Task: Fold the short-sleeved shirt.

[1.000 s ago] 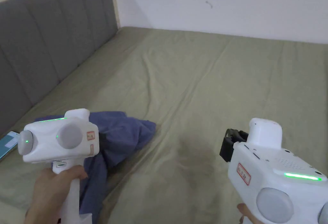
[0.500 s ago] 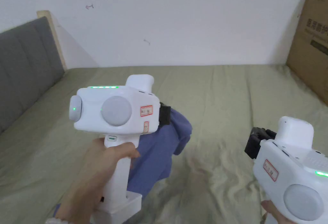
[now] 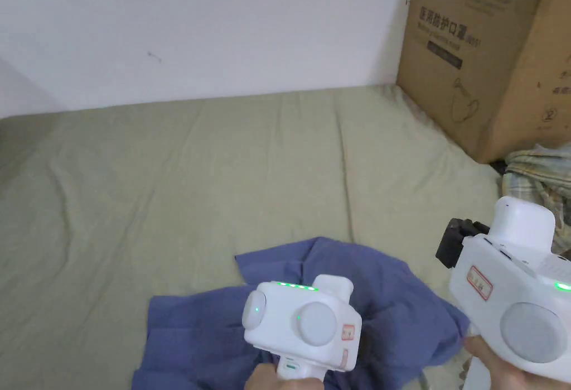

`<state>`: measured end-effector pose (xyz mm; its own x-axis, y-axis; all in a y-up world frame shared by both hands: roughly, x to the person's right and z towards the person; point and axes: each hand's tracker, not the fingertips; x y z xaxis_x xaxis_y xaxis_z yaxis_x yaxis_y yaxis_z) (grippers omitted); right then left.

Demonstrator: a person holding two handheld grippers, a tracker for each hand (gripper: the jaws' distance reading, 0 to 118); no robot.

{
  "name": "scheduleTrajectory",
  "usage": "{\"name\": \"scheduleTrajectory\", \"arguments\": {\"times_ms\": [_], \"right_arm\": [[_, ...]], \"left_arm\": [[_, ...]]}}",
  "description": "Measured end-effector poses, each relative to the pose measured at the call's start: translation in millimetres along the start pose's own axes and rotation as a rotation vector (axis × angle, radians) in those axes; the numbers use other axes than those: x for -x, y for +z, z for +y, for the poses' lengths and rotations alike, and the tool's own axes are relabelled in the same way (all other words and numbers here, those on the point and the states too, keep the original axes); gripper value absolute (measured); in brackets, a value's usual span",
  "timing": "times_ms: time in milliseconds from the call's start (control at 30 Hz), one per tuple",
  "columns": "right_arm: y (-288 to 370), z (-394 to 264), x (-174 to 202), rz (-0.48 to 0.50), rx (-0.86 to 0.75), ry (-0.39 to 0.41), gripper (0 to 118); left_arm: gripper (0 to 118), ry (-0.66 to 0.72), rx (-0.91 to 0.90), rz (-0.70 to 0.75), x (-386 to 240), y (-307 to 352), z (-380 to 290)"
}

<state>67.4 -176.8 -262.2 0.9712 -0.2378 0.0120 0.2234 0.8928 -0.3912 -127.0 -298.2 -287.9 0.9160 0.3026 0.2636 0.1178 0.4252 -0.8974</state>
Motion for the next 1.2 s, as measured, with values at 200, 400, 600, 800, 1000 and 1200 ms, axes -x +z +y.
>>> {"name": "scheduleTrajectory", "arguments": {"times_ms": [200,400,600,800,1000,1200], "right_arm": [[-11.6,-9.3,3.3,-0.007,0.052,-0.004,1],[-15.4,-13.8,21.4,0.035,0.080,0.037,1],[-18.2,-20.2,39.0,0.077,0.106,0.064,1],[-20.8,-32.9,60.3,0.125,0.148,0.093,1],[-36.3,-46.5,79.4,0.157,0.194,0.141,1],[-61.3,-57.4,88.9,0.160,0.251,0.186,1]], "left_arm": [[17,-0.002,-0.013,0.026,-0.5,-6.3,-9.2],[106,0.033,-0.095,0.069,13.0,28.4,-1.9],[78,0.060,-0.241,0.105,49.3,107.9,-14.4],[0,0.221,-0.290,0.273,108.3,138.6,-60.8],[0,0.393,-0.240,0.268,160.4,131.0,-94.6],[77,0.435,-0.267,0.323,206.0,127.3,-59.8]]}}
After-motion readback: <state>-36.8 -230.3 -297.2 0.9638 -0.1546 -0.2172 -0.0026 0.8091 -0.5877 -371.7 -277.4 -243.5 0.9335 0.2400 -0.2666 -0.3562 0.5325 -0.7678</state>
